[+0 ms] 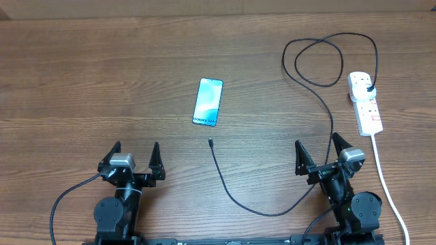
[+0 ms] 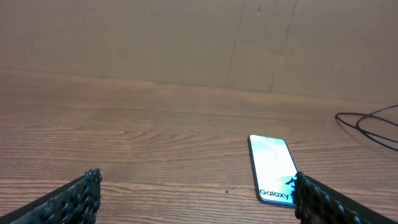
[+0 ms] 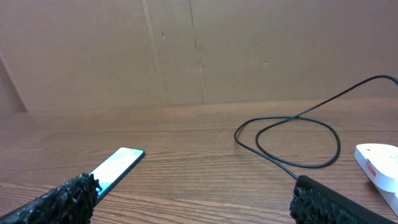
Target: Plug charger to phone and switch on socket
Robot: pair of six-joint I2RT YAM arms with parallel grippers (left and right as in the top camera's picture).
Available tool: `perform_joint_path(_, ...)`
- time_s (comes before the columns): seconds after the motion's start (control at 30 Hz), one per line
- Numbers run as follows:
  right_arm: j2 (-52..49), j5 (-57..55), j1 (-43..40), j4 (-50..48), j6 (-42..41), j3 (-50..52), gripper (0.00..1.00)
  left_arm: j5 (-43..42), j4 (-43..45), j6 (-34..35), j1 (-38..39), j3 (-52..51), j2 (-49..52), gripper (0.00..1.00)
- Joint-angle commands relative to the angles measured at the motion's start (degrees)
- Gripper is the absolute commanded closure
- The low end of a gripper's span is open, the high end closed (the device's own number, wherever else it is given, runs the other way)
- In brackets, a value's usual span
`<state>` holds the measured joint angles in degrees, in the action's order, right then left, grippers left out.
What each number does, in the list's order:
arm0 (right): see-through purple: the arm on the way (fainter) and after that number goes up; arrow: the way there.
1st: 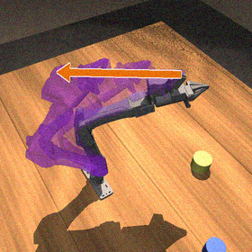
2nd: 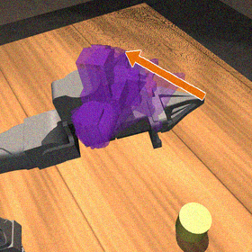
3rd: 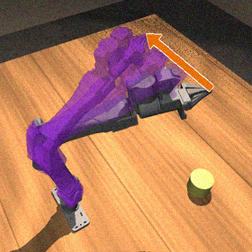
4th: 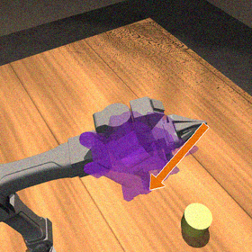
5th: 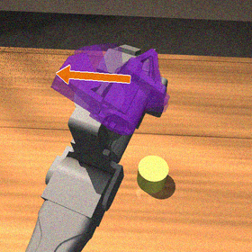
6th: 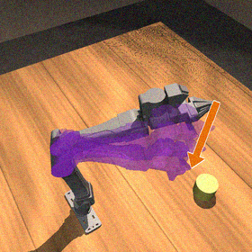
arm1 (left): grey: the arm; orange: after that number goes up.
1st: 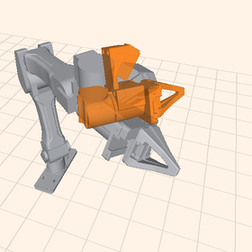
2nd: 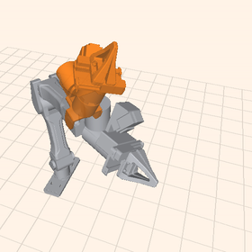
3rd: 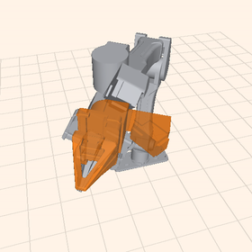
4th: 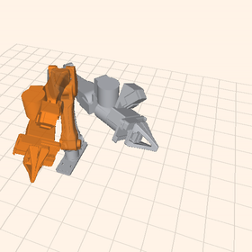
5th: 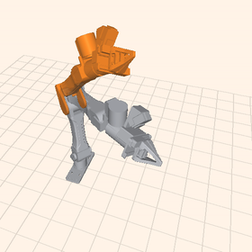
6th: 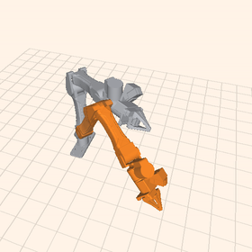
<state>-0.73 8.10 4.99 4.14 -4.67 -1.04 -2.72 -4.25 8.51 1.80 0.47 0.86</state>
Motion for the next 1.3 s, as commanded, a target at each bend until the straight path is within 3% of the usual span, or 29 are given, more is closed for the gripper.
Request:
perform_joint_path(0.0,0.6,-0.5,0.3,-0.1,0.2,0.6,0.00,0.3,0.0,-1.2,0.0,-0.2,-0.6,0.00)
perform_joint_path(1.27,0.6,-0.5,0.3,-0.1,0.2,0.6,0.00,1.3,-0.1,-1.3,0.0,-0.2,-0.6,0.00)
